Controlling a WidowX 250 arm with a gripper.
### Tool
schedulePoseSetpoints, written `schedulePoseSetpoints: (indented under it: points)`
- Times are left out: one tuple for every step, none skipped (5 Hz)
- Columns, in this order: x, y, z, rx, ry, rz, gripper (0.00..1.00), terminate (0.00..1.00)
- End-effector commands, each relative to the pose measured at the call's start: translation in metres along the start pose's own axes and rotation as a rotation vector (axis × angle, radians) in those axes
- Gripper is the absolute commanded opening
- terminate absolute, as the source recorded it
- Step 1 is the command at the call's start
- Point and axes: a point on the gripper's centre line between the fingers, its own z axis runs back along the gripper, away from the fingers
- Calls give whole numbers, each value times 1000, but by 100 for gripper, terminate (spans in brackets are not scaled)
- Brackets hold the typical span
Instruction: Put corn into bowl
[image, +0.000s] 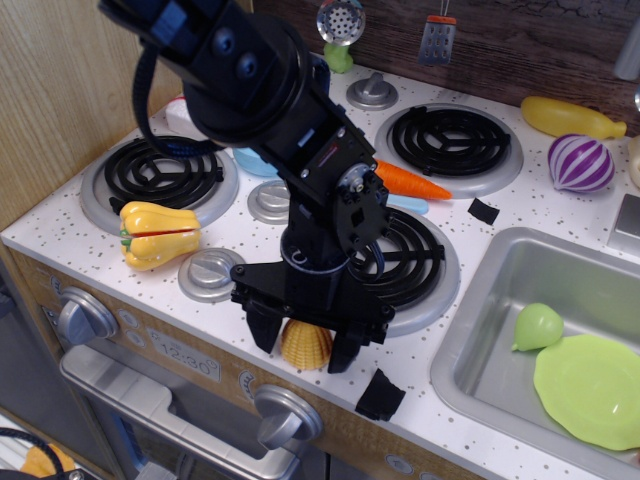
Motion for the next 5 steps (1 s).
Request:
schedulePoseSetpoints:
  points:
    - [7,-2,7,-20,-21,16,0,0]
    - [20,6,18,5,-12,23,0,0]
    - [55,34,48,69,3,-32,0,0]
    - [96,56,71,128,13,-94,0,0]
    - [147,78,77,127,-16,-134,0,0]
